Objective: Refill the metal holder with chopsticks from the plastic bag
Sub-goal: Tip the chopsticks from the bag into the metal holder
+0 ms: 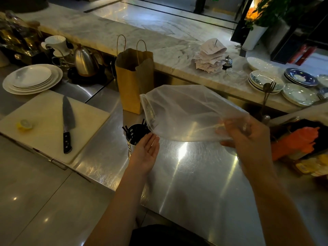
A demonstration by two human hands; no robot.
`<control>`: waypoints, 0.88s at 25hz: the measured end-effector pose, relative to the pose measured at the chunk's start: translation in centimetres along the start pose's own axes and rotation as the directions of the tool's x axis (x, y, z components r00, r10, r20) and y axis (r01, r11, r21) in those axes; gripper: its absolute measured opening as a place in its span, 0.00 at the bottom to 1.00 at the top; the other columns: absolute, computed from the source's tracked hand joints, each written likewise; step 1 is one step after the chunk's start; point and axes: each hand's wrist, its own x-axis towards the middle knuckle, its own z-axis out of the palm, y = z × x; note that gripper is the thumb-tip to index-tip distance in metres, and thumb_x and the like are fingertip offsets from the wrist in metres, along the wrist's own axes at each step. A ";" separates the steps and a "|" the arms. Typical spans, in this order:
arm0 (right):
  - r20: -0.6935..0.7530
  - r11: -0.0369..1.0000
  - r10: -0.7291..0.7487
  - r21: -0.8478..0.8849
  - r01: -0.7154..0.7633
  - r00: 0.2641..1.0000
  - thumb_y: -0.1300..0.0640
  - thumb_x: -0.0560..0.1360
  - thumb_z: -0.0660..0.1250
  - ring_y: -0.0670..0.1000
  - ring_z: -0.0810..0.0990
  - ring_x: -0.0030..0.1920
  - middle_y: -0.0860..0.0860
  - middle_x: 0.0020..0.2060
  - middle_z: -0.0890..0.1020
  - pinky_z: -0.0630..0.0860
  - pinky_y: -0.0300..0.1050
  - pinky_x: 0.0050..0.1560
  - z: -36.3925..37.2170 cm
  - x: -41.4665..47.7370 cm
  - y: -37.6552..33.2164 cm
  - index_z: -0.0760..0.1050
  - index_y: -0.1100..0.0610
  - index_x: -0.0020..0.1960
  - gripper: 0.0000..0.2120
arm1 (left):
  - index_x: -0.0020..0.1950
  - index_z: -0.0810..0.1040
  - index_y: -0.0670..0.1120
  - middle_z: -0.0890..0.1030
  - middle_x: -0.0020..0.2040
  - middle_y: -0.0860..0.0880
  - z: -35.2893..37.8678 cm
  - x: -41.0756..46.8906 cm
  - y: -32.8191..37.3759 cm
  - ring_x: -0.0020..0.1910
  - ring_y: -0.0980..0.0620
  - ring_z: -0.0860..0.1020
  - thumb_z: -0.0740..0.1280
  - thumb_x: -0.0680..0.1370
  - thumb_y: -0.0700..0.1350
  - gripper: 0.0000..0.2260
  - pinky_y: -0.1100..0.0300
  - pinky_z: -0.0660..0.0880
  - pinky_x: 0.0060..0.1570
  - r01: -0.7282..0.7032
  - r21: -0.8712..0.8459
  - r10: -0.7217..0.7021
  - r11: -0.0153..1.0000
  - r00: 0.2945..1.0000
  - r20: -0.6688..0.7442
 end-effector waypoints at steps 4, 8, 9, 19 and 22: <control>-0.027 0.991 0.059 0.120 -0.056 0.998 0.59 0.78 0.65 0.49 0.86 0.45 0.52 0.48 0.84 0.82 0.42 0.37 0.0 -0.1 0.5 0.78 0.51 0.53 0.06 | 0.57 0.79 0.43 0.83 0.53 0.47 0.1 0.2 0.4 0.50 0.52 0.81 0.64 0.80 0.42 0.08 0.59 0.79 0.48 -0.060 0.146 0.065 0.987 0.998 -0.027; -0.045 0.974 0.131 0.194 -0.120 0.990 0.61 0.78 0.65 0.48 0.86 0.43 0.49 0.45 0.85 0.82 0.42 0.37 -0.2 -0.1 1.0 0.78 0.51 0.51 0.07 | 0.58 0.80 0.43 0.84 0.52 0.48 -0.5 0.8 0.3 0.51 0.53 0.82 0.66 0.79 0.43 0.10 0.58 0.77 0.50 -0.175 0.395 0.206 0.902 0.978 -0.037; -0.051 0.970 0.146 0.205 -0.133 0.988 0.62 0.78 0.65 0.48 0.86 0.43 0.48 0.44 0.85 0.82 0.42 0.37 -0.2 0.0 1.1 0.79 0.52 0.51 0.07 | 0.59 0.80 0.43 0.84 0.52 0.48 -0.7 1.0 0.4 0.51 0.53 0.81 0.66 0.79 0.44 0.10 0.57 0.77 0.53 -0.201 0.460 0.236 0.865 0.972 -0.018; -0.090 0.868 0.343 0.412 -0.278 0.935 0.60 0.75 0.69 0.52 0.86 0.47 0.55 0.51 0.84 0.80 0.40 0.38 -1.4 0.0 4.0 0.77 0.58 0.56 0.10 | 0.53 0.82 0.46 0.84 0.46 0.45 -2.2 0.1 1.4 0.46 0.49 0.81 0.71 0.75 0.42 0.07 0.55 0.76 0.47 -0.423 0.728 0.467 0.539 0.870 0.160; -0.063 0.796 0.413 0.509 -0.326 0.908 0.59 0.77 0.67 0.52 0.86 0.48 0.53 0.49 0.85 0.79 0.40 0.40 -1.2 -0.1 5.9 0.77 0.58 0.59 0.11 | 0.50 0.83 0.51 0.84 0.46 0.47 -2.4 -0.3 1.1 0.46 0.49 0.81 0.72 0.74 0.43 0.06 0.58 0.76 0.43 -0.426 0.777 0.499 0.463 0.850 0.169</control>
